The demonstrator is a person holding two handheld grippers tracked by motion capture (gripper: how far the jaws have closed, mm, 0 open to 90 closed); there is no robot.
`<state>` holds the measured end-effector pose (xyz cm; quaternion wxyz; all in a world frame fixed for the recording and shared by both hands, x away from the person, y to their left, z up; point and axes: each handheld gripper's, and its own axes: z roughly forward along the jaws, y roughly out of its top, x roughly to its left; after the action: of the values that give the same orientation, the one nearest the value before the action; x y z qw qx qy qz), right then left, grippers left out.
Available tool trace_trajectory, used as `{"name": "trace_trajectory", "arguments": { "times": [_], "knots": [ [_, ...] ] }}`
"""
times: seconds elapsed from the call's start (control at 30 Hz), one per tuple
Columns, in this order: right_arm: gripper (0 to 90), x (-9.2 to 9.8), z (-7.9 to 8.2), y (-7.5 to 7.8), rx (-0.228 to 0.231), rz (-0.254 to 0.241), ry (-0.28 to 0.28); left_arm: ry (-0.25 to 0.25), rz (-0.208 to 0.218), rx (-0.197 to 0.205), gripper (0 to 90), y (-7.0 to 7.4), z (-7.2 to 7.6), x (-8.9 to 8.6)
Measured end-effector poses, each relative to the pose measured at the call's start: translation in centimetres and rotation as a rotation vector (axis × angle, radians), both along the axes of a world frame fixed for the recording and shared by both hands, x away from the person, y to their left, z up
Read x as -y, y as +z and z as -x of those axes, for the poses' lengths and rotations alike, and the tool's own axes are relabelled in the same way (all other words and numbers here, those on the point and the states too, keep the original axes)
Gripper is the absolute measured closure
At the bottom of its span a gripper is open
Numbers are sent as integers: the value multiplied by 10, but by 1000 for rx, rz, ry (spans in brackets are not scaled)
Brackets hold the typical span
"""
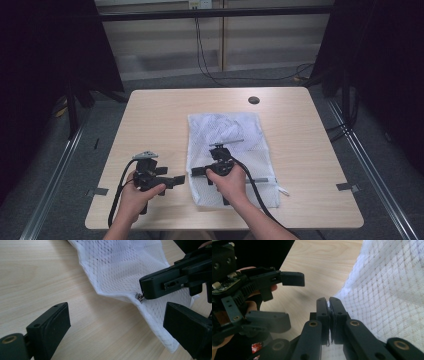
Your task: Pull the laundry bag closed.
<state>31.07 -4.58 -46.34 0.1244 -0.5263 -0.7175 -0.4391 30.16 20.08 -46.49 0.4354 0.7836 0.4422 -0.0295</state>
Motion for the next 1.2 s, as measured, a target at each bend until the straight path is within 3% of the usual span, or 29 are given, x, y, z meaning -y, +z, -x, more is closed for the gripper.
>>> {"name": "trace_trajectory", "arguments": {
  "times": [0.53, 0.77, 1.07, 1.2],
  "knots": [
    [875, 1, -1, 4, 8, -12, -5, -39, 3, -51, 71, -9, 1, 12],
    [875, 1, -1, 4, 15, -13, -6, -51, 25, -71, 86, -12, 2, 18],
    [875, 2, -1, 5, 18, -15, -10, -71, 46, -91, 148, -16, 2, 29],
    [874, 2, -1, 6, 18, -19, -11, -86, 54, -79, 196, -17, 2, 31]
  ]
}}
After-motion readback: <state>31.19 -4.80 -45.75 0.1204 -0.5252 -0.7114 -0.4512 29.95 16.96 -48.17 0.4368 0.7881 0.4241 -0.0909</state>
